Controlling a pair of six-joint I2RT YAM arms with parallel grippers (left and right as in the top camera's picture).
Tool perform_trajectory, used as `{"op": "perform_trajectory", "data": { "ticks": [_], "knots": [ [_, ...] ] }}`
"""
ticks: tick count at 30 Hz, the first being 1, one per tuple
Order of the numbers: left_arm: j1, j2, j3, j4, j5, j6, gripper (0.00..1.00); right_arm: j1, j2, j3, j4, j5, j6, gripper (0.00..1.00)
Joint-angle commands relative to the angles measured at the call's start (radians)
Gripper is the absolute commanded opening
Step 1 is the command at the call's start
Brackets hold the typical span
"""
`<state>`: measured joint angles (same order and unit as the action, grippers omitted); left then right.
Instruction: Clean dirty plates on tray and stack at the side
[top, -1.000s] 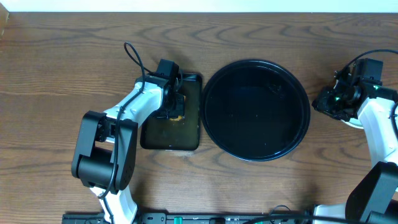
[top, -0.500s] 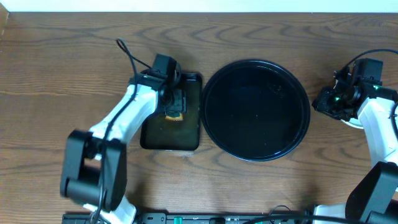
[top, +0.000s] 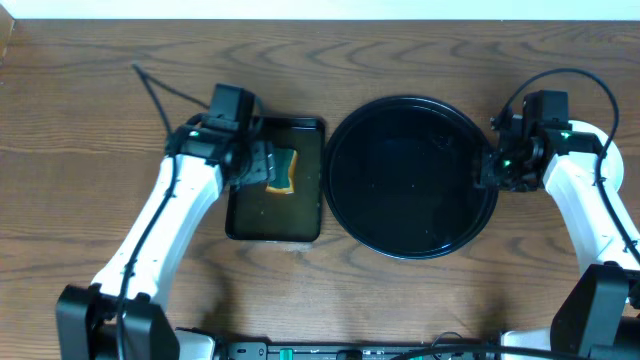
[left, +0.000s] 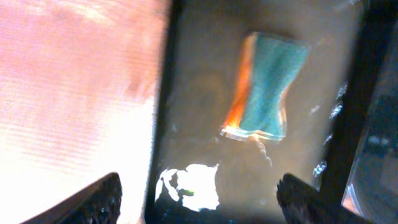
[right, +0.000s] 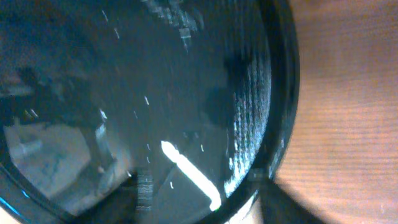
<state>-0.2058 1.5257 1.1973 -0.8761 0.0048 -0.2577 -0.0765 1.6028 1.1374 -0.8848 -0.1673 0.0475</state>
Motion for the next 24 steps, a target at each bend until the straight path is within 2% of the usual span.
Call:
{"op": "perform_trajectory", "data": {
  "ticks": [1, 5, 11, 16, 20, 24],
  "knots": [
    [0.034, -0.021, 0.013, -0.088, -0.022, -0.014, 0.82, 0.006, -0.042, 0.007, -0.030, 0.055, -0.011, 0.99],
    [0.051, -0.033, -0.008, -0.149, -0.016, -0.034, 0.82, 0.006, -0.118, 0.000, -0.054, 0.055, -0.007, 0.99],
    [0.049, -0.150, -0.114, -0.087, -0.012, -0.047, 0.82, 0.006, -0.325, -0.125, 0.014, 0.058, -0.002, 0.99],
    [0.047, -0.372, -0.268, 0.023, -0.010, -0.019, 0.82, 0.006, -0.591, -0.307, 0.105, 0.074, 0.000, 0.99],
    [0.047, -0.650, -0.397, 0.115, 0.010, 0.029, 0.82, 0.006, -0.842, -0.411, 0.109, 0.117, 0.000, 0.99],
    [0.047, -0.780, -0.423, 0.121, 0.010, 0.029, 0.82, 0.006, -0.936, -0.424, 0.104, 0.116, 0.000, 0.99]
  ]
}}
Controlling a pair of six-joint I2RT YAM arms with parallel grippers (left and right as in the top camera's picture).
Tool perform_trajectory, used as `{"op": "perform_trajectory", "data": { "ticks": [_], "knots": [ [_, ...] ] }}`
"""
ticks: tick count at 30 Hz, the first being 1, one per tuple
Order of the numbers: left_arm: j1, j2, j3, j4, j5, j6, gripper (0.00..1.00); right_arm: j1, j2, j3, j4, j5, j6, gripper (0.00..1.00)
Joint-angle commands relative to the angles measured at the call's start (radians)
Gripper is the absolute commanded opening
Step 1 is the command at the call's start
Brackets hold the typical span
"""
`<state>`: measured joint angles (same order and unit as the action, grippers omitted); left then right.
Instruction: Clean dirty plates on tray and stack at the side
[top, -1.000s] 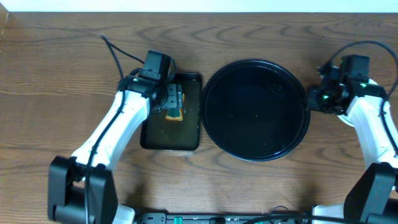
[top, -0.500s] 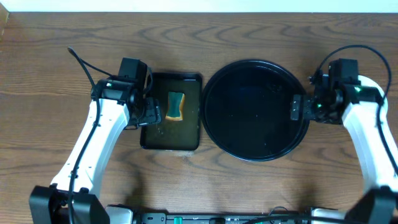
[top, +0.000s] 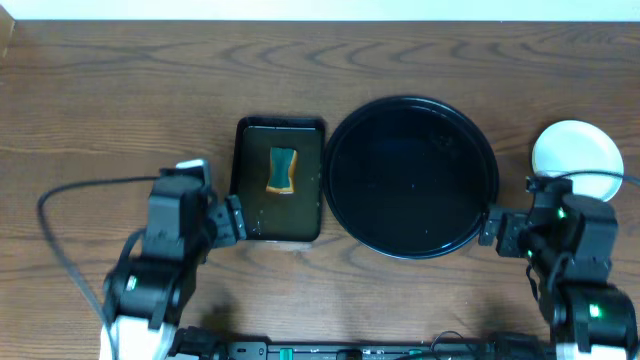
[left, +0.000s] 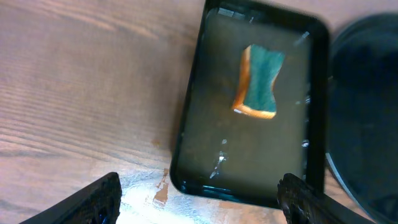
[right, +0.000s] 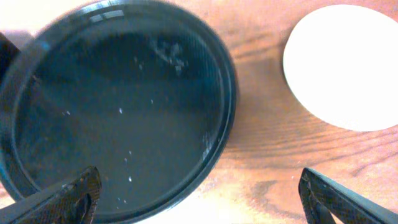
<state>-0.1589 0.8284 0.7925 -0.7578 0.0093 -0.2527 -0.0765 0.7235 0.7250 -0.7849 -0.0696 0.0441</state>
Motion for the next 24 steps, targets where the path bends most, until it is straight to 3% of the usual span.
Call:
{"op": "perform_trajectory", "data": {
  "ticks": [1, 24],
  "knots": [
    [0.000, -0.099, -0.018, 0.002, 0.005, 0.024, 0.82, 0.006, -0.067, -0.012, 0.003, 0.019, 0.003, 0.99],
    [0.000, -0.116, -0.018, 0.001, 0.005, 0.024, 0.82, 0.006, -0.069, -0.012, -0.090, 0.019, 0.003, 0.99]
  ]
}}
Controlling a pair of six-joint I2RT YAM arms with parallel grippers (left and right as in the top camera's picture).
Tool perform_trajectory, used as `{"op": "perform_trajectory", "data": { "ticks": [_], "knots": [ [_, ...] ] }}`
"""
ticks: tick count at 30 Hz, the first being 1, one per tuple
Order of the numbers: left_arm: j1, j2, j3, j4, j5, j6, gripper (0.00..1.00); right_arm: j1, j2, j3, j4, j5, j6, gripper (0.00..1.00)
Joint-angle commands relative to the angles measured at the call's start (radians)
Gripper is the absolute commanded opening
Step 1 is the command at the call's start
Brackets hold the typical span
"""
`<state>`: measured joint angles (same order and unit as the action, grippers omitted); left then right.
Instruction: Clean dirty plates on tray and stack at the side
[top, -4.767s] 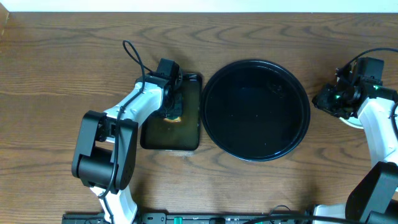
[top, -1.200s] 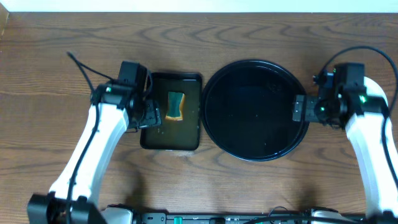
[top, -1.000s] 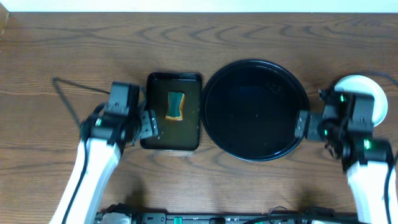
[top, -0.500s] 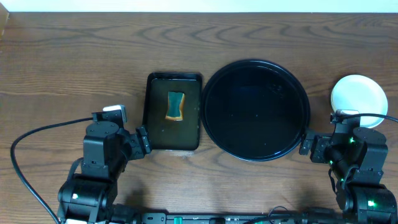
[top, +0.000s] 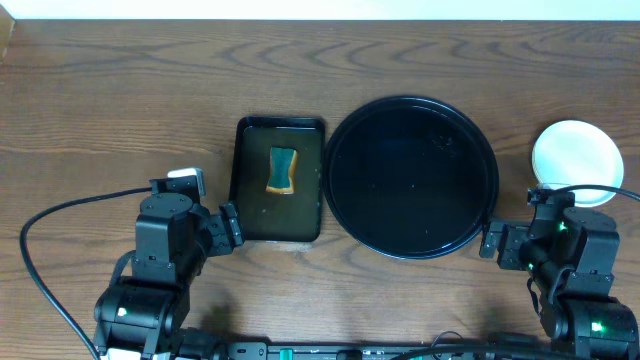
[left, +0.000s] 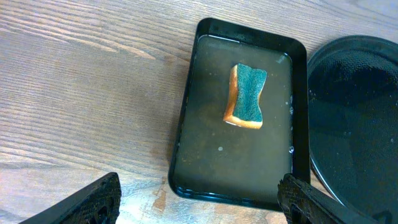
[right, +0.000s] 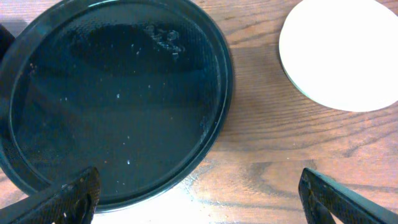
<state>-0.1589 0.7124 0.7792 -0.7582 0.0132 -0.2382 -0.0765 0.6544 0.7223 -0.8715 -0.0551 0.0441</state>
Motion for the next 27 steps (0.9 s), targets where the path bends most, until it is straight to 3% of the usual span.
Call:
{"op": "perform_trajectory", "data": {
  "ticks": [1, 9, 13, 22, 27],
  "knots": [
    [0.000, 0.000, -0.005, 0.001, 0.001, 0.009, 0.82, 0.006, 0.000, -0.009, -0.004, 0.005, 0.003, 0.99],
    [0.000, 0.000, -0.005, 0.001, 0.001, 0.009, 0.82, 0.007, -0.079, -0.016, -0.006, 0.031, -0.007, 0.99],
    [0.000, 0.000, -0.005, 0.001, 0.001, 0.009, 0.82, 0.037, -0.180, -0.047, 0.070, 0.021, -0.008, 0.99],
    [0.000, 0.000, -0.005, 0.001, 0.001, 0.009, 0.82, 0.109, -0.525, -0.420, 0.579, 0.020, 0.008, 0.99],
    [0.000, 0.000, -0.005, 0.001, 0.001, 0.009, 0.82, 0.108, -0.620, -0.558, 0.770, 0.021, 0.019, 0.99]
  ]
}}
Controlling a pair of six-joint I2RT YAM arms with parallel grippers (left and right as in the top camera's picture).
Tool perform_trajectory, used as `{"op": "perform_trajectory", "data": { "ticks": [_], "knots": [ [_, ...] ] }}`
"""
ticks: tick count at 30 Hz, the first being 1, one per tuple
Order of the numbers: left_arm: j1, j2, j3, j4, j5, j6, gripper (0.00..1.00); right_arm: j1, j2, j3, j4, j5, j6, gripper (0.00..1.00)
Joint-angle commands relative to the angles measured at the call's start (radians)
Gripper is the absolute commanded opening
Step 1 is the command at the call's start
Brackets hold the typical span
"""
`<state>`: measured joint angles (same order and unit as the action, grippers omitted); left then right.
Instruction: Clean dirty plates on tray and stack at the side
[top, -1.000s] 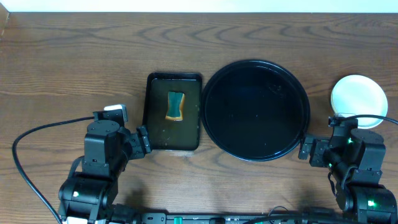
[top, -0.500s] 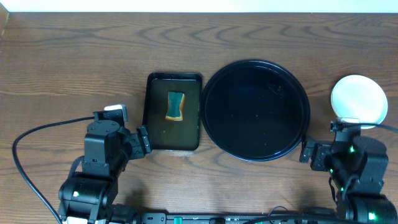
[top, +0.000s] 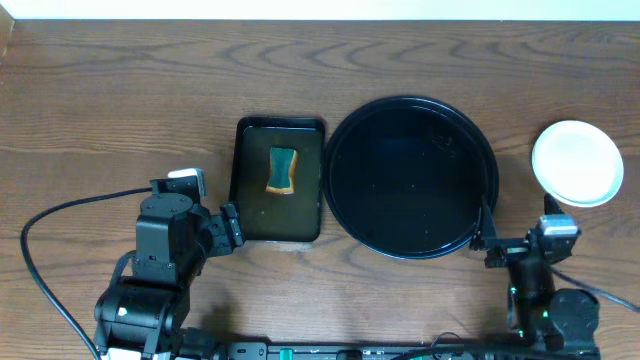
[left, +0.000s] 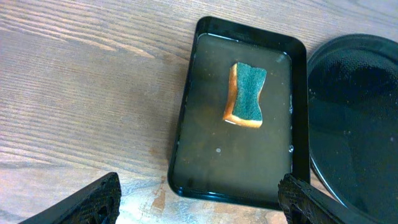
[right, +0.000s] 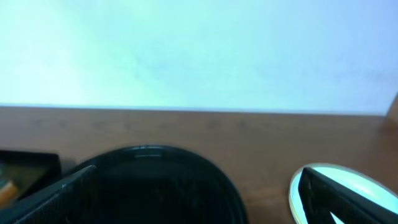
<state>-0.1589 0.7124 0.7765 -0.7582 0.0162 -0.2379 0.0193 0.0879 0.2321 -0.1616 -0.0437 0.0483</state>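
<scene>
The round black tray (top: 410, 177) sits mid-table with no plate on it. One white plate (top: 577, 162) lies on the wood to its right, also seen in the right wrist view as the plate (right: 329, 186). A green and orange sponge (left: 245, 95) floats in the black water basin (left: 186, 118). My left gripper (left: 198, 186) is open, back from the basin's near edge. At the tray's near right, my right gripper (right: 198, 180) is open and looks level across the table. Both hold nothing.
The basin (top: 245, 180) stands just left of the tray. A black cable (top: 60, 215) loops over the wood at the near left. A pale wall (right: 199, 50) rises behind the table's far edge.
My right arm has pulled back further toward the near edge and tipped up, so its camera looks level at the wall instead of down at the tray. My left arm has not moved.
My left gripper was open low over the sponge in the basin, my right at the tray's right rim. Then both arms stood back near the front edge, open, with a white plate showing right of the tray. Now the right arm sits lower still.
</scene>
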Motion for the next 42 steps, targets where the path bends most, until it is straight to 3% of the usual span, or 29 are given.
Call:
{"op": "perform_trajectory", "data": {
  "ticks": [1, 7, 12, 42],
  "knots": [
    [0.000, 0.000, -0.002, 0.001, -0.002, 0.009, 0.82, 0.012, -0.070, -0.090, 0.087, 0.010, 0.015, 0.99],
    [0.000, 0.000, -0.002, 0.001, -0.002, 0.009, 0.82, 0.011, -0.083, -0.226, 0.265, 0.040, 0.014, 0.99],
    [0.000, 0.000, -0.002, 0.001, -0.002, 0.009, 0.82, 0.013, -0.083, -0.227, 0.077, 0.037, 0.015, 0.99],
    [0.000, 0.000, -0.002, 0.001, -0.002, 0.009, 0.82, 0.012, -0.081, -0.227, 0.087, 0.035, 0.014, 0.99]
  ]
}}
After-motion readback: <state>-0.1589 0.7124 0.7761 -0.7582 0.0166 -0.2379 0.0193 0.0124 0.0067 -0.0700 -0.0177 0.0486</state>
